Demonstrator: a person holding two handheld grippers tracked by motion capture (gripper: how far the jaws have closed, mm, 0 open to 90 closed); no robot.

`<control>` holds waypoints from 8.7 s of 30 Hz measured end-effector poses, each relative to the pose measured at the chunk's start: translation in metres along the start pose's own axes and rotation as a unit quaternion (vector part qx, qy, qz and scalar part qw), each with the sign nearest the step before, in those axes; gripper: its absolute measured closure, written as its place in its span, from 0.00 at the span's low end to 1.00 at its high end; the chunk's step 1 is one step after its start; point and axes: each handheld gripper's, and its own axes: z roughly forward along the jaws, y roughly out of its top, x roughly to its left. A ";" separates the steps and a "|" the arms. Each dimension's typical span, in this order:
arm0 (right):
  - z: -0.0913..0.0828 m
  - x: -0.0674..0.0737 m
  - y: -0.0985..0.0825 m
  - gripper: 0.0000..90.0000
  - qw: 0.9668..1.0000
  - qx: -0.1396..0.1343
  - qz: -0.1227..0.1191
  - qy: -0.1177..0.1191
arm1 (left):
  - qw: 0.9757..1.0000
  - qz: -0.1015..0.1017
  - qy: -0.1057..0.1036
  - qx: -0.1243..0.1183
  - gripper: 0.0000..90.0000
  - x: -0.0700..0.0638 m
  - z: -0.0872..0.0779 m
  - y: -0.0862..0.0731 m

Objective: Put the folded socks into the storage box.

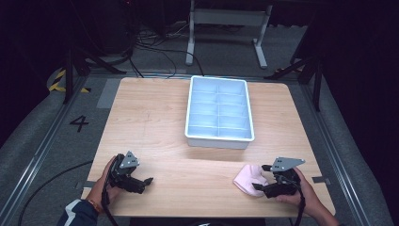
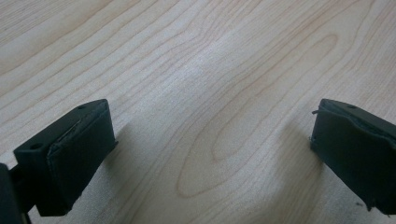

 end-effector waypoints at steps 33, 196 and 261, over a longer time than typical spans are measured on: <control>0.019 0.010 0.007 0.78 0.995 0.010 -0.046 0.083 | 1.000 0.001 -0.002 0.000 0.00 0.000 0.000 0.000; 0.053 -0.102 0.166 0.84 0.988 -0.019 -0.127 -0.085 | 1.000 0.002 -0.003 -0.001 0.00 0.001 0.000 0.000; 0.124 -0.099 0.180 0.84 0.958 0.201 -0.199 -0.047 | 1.000 0.002 -0.003 -0.001 0.00 0.001 0.000 0.000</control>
